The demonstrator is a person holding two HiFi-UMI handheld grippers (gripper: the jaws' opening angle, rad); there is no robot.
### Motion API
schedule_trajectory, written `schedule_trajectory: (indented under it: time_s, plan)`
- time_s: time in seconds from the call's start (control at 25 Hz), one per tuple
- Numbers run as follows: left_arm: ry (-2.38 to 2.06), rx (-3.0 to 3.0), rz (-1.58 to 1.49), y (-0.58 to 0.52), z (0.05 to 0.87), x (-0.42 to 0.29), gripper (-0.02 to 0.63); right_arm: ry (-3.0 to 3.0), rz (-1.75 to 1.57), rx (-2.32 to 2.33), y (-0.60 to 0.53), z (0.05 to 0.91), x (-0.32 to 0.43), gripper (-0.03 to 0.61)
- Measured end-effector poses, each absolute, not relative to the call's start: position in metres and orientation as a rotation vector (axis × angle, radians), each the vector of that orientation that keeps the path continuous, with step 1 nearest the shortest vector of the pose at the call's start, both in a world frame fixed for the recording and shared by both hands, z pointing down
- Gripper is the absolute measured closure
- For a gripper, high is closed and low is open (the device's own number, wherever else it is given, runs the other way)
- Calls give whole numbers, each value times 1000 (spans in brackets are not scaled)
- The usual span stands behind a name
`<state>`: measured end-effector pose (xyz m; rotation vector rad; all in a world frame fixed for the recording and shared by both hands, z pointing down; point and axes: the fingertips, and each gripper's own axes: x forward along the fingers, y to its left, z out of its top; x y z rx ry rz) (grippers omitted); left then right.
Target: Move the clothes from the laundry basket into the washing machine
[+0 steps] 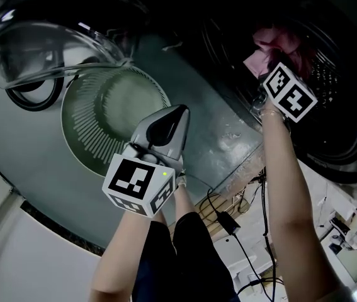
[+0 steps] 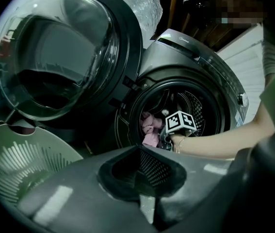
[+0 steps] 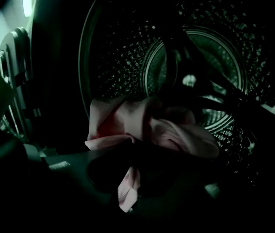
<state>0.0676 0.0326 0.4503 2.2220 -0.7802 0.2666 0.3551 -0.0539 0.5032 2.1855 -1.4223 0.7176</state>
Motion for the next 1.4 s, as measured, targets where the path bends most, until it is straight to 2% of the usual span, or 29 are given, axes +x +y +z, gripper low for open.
schedule_trajectory:
  time_s: [0.2, 0.4, 0.44, 0.48, 0.6, 0.76, 0.84, 1.0, 1.4]
  plan:
    - [-792, 2237, 271, 26, 448, 67, 612, -1337, 586, 2344, -64, 471, 385, 528]
    - [-787, 2245, 275, 22, 446, 69, 612, -1292, 707, 2268, -65, 501, 388, 518]
    - [-787, 2244, 273, 22, 446, 69, 612, -1282, 733, 2241, -64, 509, 386, 492]
    - [-786, 2243, 271, 23, 445, 70, 612, -1277, 760, 2217, -62, 517, 385, 412]
    - [-779, 2247, 275, 27, 444, 71, 612, -1296, 854, 2167, -59, 534, 378, 298]
    - [-774, 2252, 295, 31, 443, 69, 612, -1340, 918, 2214, -53, 525, 367, 253]
    - [-775, 2255, 300, 32, 439, 68, 612, -1363, 918, 2236, -45, 515, 359, 251]
    - [-774, 2271, 316, 33, 419, 63, 612, -1411, 953, 2257, -24, 490, 335, 289]
    - [-742, 2290, 419, 56, 342, 39, 612, -1705, 1156, 2096, 34, 375, 214, 272]
